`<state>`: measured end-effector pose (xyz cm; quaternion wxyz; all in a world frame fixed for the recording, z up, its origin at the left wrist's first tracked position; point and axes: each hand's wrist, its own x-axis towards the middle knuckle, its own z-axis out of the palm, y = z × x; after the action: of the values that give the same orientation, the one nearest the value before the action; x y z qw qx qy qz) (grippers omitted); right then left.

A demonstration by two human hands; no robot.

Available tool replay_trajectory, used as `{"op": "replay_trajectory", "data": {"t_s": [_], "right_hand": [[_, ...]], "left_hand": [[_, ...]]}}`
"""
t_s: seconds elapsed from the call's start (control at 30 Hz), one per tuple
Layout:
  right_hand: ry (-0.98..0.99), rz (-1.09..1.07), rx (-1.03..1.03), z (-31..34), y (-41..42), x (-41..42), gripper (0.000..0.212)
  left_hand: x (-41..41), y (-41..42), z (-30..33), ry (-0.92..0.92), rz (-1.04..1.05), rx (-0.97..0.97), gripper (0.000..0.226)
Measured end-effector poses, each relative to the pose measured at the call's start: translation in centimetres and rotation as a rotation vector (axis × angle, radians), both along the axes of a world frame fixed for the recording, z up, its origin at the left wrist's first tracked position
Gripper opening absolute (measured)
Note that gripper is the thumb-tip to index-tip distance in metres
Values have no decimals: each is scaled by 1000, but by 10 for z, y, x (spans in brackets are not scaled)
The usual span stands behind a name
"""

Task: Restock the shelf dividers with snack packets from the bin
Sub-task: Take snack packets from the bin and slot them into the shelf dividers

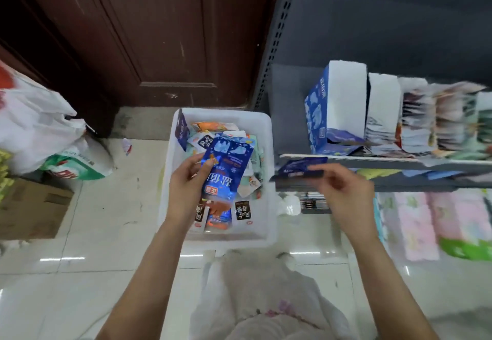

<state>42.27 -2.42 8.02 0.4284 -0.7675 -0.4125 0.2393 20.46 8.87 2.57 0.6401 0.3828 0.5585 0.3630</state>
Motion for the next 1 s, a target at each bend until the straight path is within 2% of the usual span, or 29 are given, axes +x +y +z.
{"op": "replay_trajectory", "data": {"t_s": [0.07, 0.13, 0.2, 0.33, 0.4, 0.57, 0.73, 0.8, 0.83, 0.93, 1.0], "right_hand": [[-214, -174, 78, 7, -10, 18, 9], [-340, -308, 88, 12, -22, 44, 11], [-349, -393, 25, 9, -36, 74, 16], [-71, -544, 54, -11, -66, 135, 28], [119, -585, 127, -13, -80, 160, 20], [590, -536, 258, -8, -103, 212, 13], [729, -396, 273, 3, -111, 254, 11], [745, -375, 296, 9, -113, 268, 10], [754, -371, 309, 10, -113, 274, 11], [792, -343, 324, 12, -111, 289, 15], [809, -335, 320, 12, -108, 294, 21]], "left_hand": [[20, -2, 12, -82, -46, -37, 24], [40, -7, 24, -112, -115, -40, 27], [61, -15, 35, -122, -182, -38, 32], [105, -35, 52, -144, -318, -39, 46], [131, -47, 58, -155, -308, -26, 45], [197, -74, 69, -90, -65, 140, 17], [242, -81, 87, -79, 77, 242, 6], [252, -80, 97, 12, 100, 346, 5], [255, -78, 103, 125, 98, 460, 1], [260, -64, 124, 567, 61, 866, 15], [264, -49, 135, 780, 25, 1043, 12]]}}
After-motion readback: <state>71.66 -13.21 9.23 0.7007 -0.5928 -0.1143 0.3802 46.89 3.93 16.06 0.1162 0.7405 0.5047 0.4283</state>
